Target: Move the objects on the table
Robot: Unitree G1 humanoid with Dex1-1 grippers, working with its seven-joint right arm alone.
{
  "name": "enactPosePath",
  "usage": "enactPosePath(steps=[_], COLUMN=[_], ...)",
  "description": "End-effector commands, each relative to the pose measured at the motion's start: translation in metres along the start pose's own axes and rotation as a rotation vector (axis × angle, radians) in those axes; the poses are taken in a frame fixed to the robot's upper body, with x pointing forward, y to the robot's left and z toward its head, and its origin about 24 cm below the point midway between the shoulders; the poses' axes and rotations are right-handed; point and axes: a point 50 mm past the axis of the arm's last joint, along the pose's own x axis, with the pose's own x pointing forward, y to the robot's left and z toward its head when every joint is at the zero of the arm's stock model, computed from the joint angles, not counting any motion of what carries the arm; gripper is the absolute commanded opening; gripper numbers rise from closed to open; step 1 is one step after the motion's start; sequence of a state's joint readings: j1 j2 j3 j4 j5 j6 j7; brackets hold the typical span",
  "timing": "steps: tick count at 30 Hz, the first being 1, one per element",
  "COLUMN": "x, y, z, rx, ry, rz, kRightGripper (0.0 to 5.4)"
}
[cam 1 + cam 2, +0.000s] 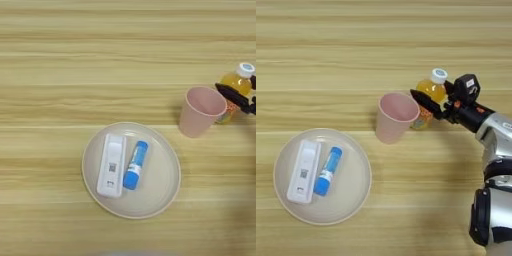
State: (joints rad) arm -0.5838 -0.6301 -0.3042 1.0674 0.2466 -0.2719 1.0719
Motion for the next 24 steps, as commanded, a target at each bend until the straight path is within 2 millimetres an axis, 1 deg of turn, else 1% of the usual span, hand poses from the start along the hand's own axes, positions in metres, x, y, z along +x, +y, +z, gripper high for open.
enactPosePath(steps=[1,11,15,21,24], x=[0.003,0.004,0.005,0.010,0.014], y=[-0.016,-0.016,-0.017,-0.018,-0.016], z=[0.043,0.045,0.049,0.066,0.078], rx=[-0.123,-0.124,-0.129,-0.168,-0.200], ry=[-0.088,-0.098,-0.120,-0.190,-0.236], rz=[-0.047,-0.050,-0.058,-0.084,-0.077], kRightGripper=[3.54,3.53,3.53,3.53,3.52])
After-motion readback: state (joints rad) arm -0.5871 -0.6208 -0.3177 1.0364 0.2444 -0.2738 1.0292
